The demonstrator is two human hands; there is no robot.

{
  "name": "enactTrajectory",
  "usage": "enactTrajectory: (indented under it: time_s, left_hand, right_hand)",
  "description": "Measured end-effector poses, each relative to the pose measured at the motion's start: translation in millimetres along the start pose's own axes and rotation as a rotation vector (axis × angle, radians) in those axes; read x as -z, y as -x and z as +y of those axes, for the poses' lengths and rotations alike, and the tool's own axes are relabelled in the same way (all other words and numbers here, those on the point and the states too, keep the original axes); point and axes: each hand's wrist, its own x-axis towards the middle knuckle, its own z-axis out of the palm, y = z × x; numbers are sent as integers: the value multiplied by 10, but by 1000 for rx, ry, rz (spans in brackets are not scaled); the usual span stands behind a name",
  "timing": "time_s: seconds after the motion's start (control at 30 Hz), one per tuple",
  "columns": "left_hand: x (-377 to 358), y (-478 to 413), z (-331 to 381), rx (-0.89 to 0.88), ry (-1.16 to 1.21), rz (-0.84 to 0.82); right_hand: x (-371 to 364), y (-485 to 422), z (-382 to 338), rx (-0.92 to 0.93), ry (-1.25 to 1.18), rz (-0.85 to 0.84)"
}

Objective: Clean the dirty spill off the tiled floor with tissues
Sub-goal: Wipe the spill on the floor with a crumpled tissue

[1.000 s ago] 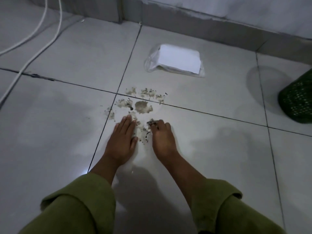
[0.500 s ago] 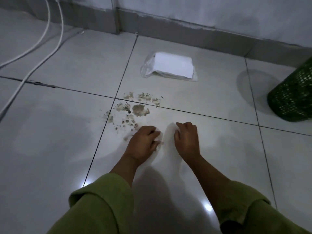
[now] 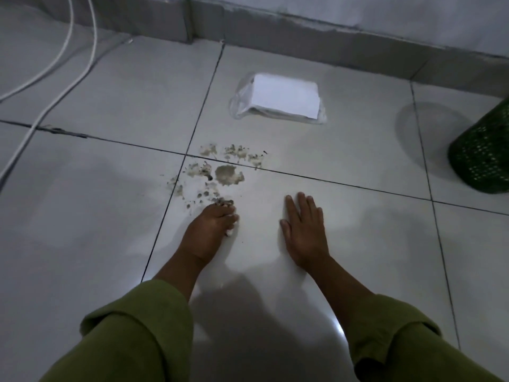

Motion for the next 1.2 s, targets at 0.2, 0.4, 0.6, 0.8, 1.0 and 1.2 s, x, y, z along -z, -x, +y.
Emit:
enactTrajectory:
  time_s: [0.2,0.4,0.6,0.8,1.0,1.2]
  left_hand:
    - [47,2,-168,-258,-425,-37]
    - [-55,156,-129,-115,-438,101]
    - [-30,233,5,-84,-547,-22]
    - [-110,207,300,-139,-542,-6]
    - [-477,43,916,-355,-512,18]
    - [-1007,-120,1591,-495,-459,-14]
  right_hand:
    - [109,-4,-35,-13,0,-67]
    - [259,-10,-40,-9,-10,-150]
    - [491,103,-37,-11,-63,-216]
    - [810,174,98,-32,-111,-162]
    - [1295,155,505,-3,-39,7]
    - [1975,30,1012,-62,-29,172]
